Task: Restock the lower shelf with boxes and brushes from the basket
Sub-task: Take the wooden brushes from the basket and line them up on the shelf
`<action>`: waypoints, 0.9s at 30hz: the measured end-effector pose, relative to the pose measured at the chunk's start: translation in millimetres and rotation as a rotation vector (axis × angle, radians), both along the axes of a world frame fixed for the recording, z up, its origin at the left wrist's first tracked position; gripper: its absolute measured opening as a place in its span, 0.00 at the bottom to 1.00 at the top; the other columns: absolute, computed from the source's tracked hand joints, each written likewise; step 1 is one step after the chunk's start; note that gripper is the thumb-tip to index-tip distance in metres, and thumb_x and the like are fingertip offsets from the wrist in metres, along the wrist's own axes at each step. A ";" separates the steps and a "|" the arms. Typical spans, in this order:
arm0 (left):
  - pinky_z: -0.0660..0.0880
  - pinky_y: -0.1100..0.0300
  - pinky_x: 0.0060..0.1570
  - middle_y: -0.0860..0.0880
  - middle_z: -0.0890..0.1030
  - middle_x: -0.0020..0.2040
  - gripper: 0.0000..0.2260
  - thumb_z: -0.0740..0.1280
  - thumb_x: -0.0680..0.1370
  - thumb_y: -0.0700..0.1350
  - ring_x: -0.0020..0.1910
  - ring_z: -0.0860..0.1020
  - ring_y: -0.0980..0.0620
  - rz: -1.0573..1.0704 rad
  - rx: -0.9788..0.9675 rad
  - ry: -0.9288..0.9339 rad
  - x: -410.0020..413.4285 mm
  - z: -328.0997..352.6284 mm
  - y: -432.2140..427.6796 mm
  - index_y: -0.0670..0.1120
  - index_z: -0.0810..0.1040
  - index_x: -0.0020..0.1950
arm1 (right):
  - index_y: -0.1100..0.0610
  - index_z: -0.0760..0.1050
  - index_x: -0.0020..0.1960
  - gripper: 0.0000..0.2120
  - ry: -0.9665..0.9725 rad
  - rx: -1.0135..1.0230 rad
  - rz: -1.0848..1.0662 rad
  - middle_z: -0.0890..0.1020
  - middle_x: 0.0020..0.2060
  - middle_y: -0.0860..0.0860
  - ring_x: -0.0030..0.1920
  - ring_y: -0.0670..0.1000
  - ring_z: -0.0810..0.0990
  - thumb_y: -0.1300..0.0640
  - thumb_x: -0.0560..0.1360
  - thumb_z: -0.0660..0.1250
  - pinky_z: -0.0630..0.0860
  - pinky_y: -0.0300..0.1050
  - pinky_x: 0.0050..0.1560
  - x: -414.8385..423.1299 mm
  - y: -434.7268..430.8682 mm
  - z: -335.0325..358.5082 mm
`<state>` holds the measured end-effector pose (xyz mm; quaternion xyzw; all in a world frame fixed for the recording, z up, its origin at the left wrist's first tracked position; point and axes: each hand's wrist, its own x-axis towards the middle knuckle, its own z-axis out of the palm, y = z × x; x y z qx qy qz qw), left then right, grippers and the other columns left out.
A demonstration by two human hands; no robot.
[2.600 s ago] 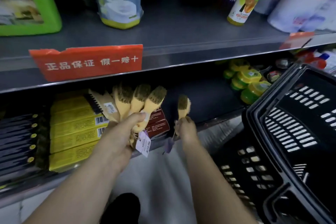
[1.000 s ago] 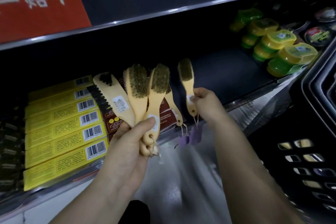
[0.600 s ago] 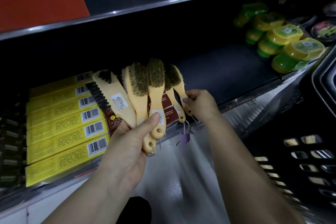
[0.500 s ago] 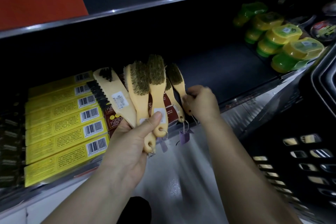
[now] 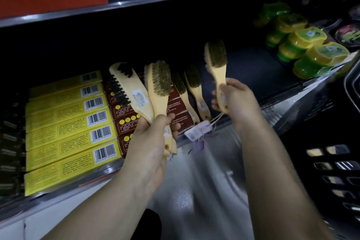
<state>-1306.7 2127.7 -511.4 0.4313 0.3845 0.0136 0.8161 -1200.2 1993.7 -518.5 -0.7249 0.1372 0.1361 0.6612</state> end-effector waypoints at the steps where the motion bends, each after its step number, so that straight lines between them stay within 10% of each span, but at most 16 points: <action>1: 0.73 0.64 0.29 0.52 0.81 0.31 0.05 0.64 0.75 0.39 0.27 0.78 0.58 -0.005 0.004 0.014 -0.4 -0.9 1.4 0.45 0.76 0.50 | 0.53 0.74 0.42 0.13 0.031 -0.019 -0.033 0.79 0.32 0.51 0.30 0.48 0.78 0.66 0.76 0.55 0.78 0.43 0.38 9.9 -3.1 -4.9; 14: 0.71 0.59 0.26 0.50 0.81 0.33 0.07 0.66 0.75 0.39 0.29 0.77 0.52 -0.142 0.002 -0.115 -7.7 0.6 0.8 0.45 0.80 0.51 | 0.61 0.78 0.52 0.11 0.006 -0.526 0.338 0.81 0.44 0.56 0.44 0.53 0.77 0.67 0.76 0.58 0.75 0.50 0.51 27.2 -3.0 -51.8; 20: 0.75 0.47 0.50 0.50 0.85 0.43 0.08 0.67 0.74 0.38 0.42 0.81 0.51 -0.143 0.027 -0.086 -7.7 -2.1 1.2 0.49 0.80 0.50 | 0.59 0.75 0.54 0.09 -0.086 -0.709 0.281 0.76 0.55 0.61 0.53 0.61 0.77 0.64 0.77 0.59 0.74 0.51 0.55 17.1 -2.5 -50.1; 23: 0.75 0.46 0.53 0.49 0.85 0.46 0.09 0.67 0.74 0.37 0.47 0.81 0.48 -0.142 0.021 -0.083 -7.0 -2.3 0.7 0.49 0.79 0.51 | 0.55 0.76 0.59 0.11 -0.213 -0.536 0.248 0.78 0.56 0.55 0.55 0.52 0.77 0.59 0.79 0.59 0.76 0.46 0.55 -9.4 4.8 -28.0; 27: 0.78 0.55 0.31 0.48 0.85 0.43 0.09 0.65 0.76 0.38 0.37 0.82 0.50 -0.175 0.007 -0.115 -5.8 2.4 -0.9 0.48 0.78 0.54 | 0.49 0.82 0.47 0.09 -0.047 0.019 0.540 0.84 0.38 0.45 0.39 0.42 0.82 0.52 0.78 0.63 0.76 0.33 0.39 -52.9 13.5 5.4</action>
